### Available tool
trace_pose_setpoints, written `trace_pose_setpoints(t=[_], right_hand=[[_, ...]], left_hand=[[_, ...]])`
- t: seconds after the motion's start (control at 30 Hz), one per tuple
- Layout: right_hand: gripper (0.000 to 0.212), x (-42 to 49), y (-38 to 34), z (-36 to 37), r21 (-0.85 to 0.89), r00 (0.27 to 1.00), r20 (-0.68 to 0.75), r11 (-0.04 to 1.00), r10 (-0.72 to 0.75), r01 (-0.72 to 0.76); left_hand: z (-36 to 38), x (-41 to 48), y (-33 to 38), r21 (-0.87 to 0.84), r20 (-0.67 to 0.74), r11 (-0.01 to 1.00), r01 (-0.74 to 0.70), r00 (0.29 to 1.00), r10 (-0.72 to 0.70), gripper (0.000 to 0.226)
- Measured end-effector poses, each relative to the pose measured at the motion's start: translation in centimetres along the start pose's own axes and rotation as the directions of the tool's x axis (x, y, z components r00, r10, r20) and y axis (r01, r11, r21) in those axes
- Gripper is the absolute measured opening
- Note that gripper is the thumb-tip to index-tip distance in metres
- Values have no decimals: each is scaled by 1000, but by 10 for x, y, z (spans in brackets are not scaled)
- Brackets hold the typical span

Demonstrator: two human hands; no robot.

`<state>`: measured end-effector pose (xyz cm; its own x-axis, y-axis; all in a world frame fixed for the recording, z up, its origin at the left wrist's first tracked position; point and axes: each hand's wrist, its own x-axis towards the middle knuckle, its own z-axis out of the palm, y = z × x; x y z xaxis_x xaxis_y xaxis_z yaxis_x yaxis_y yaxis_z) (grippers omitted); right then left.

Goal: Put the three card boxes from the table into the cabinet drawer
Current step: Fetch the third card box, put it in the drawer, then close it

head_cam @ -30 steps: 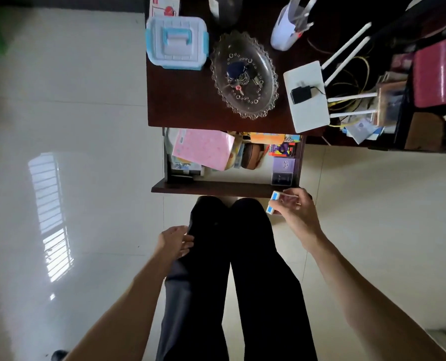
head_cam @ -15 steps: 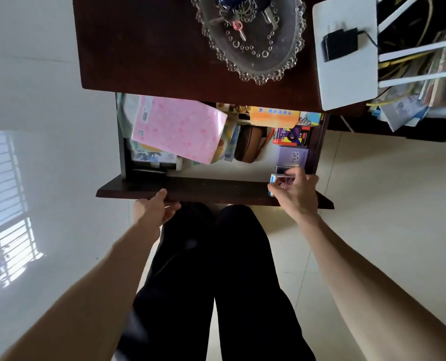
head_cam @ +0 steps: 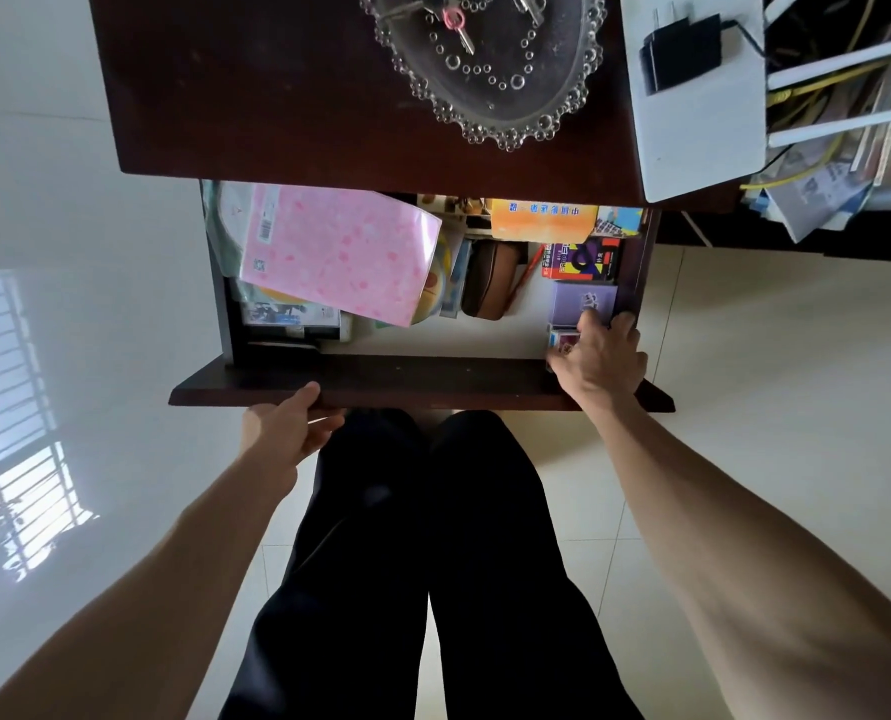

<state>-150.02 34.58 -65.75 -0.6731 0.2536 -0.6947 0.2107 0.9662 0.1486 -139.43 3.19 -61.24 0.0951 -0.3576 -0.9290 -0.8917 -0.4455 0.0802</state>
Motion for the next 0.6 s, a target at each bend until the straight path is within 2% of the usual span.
trace_pose_setpoints(t=[0.2, 0.33, 0.4, 0.5, 0.6], right_hand=[[67, 13, 1, 6, -88, 1000, -9, 996, -14, 14], [80, 17, 1, 15, -61, 999, 54, 998, -9, 13], [80, 17, 2, 17, 5, 998, 65, 1000, 10, -10], [72, 9, 8, 15, 199, 993, 115, 979, 27, -49], [66, -14, 16, 4, 335, 983, 179, 942, -34, -29]], left_hand=[[-1, 3, -3, 5, 0, 1000, -26, 1000, 26, 18], [-1, 4, -5, -13, 6, 999, -46, 999, 46, 17], [-2, 5, -6, -14, 8, 999, -51, 999, 51, 17], [-2, 4, -6, 3, 9, 998, -59, 998, 59, 18], [0, -5, -2, 49, 27, 998, -50, 998, 48, 26]])
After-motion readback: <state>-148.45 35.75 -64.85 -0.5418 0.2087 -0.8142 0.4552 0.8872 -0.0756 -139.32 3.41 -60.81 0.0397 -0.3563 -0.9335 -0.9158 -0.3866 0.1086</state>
